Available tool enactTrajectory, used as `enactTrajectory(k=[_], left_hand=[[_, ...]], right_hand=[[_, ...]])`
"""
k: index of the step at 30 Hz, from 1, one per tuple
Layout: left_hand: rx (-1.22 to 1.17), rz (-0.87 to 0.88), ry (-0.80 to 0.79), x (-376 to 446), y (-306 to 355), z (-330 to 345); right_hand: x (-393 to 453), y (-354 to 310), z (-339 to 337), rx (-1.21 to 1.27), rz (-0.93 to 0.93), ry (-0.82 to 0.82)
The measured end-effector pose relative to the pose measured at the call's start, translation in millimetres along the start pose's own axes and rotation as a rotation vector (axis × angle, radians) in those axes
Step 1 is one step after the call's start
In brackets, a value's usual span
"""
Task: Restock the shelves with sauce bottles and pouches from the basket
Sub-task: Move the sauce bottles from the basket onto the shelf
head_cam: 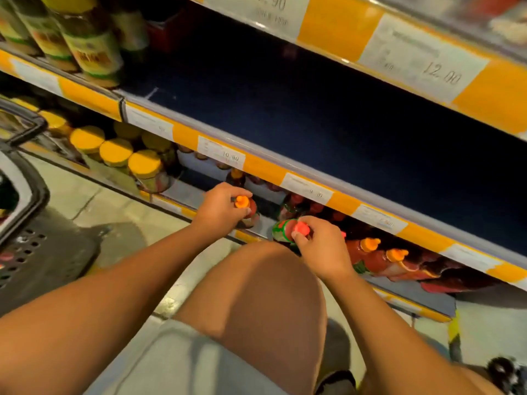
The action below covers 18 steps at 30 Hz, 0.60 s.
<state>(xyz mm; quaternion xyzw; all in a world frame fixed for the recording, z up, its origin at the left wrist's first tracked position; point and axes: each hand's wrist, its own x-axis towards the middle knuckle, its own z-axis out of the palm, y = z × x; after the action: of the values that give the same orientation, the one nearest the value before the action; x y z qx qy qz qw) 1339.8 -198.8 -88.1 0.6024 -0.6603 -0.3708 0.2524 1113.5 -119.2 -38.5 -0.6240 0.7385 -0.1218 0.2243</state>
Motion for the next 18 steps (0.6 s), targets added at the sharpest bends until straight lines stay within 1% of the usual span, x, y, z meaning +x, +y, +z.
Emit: enactTrajectory(k=[3,5,8,13,16,18], left_hand=[[0.033,-0.03,0.004,14,3,16],[0.07,-0.06,-0.025,23,7,24],[0.119,-0.061,-0.087,37,15,33],[0.222,-0.024,-0.159,60,25,50],[0.345,-0.017,-0.209,72,31,60],[0.414,0.037,-0.22,79,34,65]], right_hand=[[10,4,9,-0.06,0.016,-0.048],[15,6,15,-0.084,0.023,-0.058],[22,9,23,-0.114,0.041,-0.05],[33,9,33,-0.098,0.068,-0.036],[38,12,36,-0.064,0.098,-0.043],[39,16,39,-0.032,0.095,-0.046]])
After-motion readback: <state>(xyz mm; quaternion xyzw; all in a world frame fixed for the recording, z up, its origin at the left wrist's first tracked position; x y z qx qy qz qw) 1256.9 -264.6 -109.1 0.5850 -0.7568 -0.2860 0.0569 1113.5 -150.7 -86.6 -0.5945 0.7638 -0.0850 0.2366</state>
